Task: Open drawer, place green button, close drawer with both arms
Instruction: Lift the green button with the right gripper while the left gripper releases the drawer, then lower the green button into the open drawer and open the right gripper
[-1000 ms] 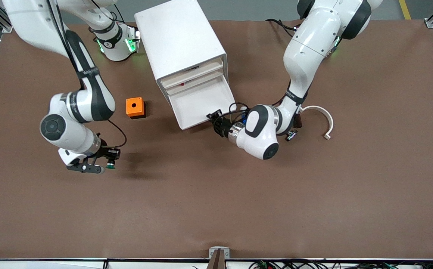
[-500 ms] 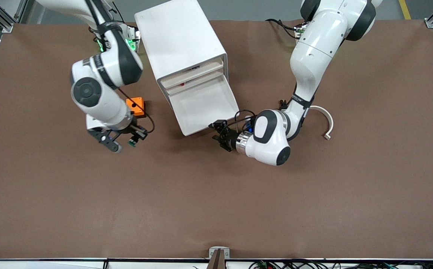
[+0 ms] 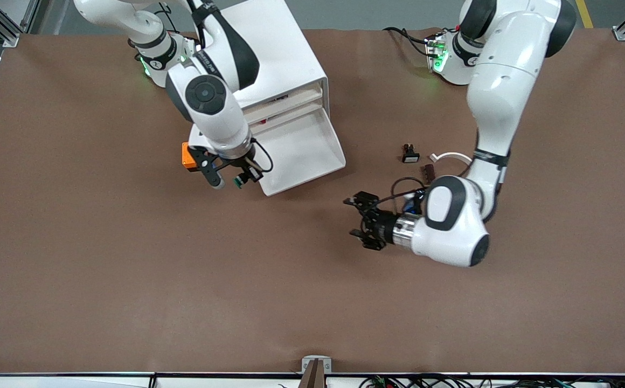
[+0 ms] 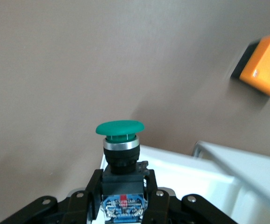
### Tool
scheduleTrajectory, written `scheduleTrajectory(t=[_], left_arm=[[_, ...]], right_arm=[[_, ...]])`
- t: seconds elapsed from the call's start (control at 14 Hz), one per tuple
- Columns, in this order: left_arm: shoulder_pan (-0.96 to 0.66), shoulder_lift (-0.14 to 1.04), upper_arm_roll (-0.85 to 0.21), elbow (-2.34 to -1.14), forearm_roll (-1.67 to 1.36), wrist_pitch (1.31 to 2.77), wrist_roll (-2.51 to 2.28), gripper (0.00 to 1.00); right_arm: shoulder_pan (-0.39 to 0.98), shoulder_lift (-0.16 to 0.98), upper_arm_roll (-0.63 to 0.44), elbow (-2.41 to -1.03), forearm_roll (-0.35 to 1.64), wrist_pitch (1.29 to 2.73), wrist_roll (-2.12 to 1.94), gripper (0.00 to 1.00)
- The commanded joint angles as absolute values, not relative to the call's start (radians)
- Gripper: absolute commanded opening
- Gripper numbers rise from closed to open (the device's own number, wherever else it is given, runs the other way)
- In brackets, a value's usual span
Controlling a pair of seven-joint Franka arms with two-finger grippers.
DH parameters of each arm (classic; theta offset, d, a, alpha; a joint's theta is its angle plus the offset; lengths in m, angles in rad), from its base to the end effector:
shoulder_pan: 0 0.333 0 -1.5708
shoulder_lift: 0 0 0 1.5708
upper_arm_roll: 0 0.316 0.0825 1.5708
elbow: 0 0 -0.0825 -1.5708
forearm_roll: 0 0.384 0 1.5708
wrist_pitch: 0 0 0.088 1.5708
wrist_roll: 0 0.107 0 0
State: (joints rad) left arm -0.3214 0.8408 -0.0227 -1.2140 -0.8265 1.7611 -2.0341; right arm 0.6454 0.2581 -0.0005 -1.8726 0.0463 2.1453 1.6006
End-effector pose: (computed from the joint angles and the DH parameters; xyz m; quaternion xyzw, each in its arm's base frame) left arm 0.6723 -0.3051 0.2751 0.4978 0.7645 -0.4090 0.0202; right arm 0.4936 0.3738 0.3778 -0.8820 0.4708 0.0144 0.0150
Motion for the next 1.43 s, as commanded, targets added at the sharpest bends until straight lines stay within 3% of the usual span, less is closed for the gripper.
scheduleTrajectory(t=[0.0, 0.43, 0.93, 1.07, 1.36], left_arm=[[-0.313, 0.784, -0.023, -1.224, -0.644, 1.743, -1.985, 1.0], [-0.325, 0.6, -0.035, -1.232, -0.235, 1.689, -1.7, 1.0], [-0.308, 0.482, -0.028, -1.242, -0.108, 1.617, -1.165, 1.0], [-0.308, 0.459, -0.028, -1.247, -0.083, 1.605, -1.044, 1.0], [-0.311, 0.446, -0.026, -1.247, -0.071, 1.605, -0.878, 1.0]], right_arm=[[0.71, 0.291, -0.014, -1.868, 0.055, 2.216, 1.731, 0.0], [0.787, 0.403, -0.014, -1.807, 0.055, 2.263, 1.905, 0.0], [0.828, 0.463, -0.014, -1.801, 0.055, 2.304, 2.01, 0.0], [0.834, 0.465, -0.014, -1.801, 0.054, 2.301, 2.0, 0.99], [0.83, 0.463, -0.014, -1.754, 0.052, 2.229, 1.886, 1.0]])
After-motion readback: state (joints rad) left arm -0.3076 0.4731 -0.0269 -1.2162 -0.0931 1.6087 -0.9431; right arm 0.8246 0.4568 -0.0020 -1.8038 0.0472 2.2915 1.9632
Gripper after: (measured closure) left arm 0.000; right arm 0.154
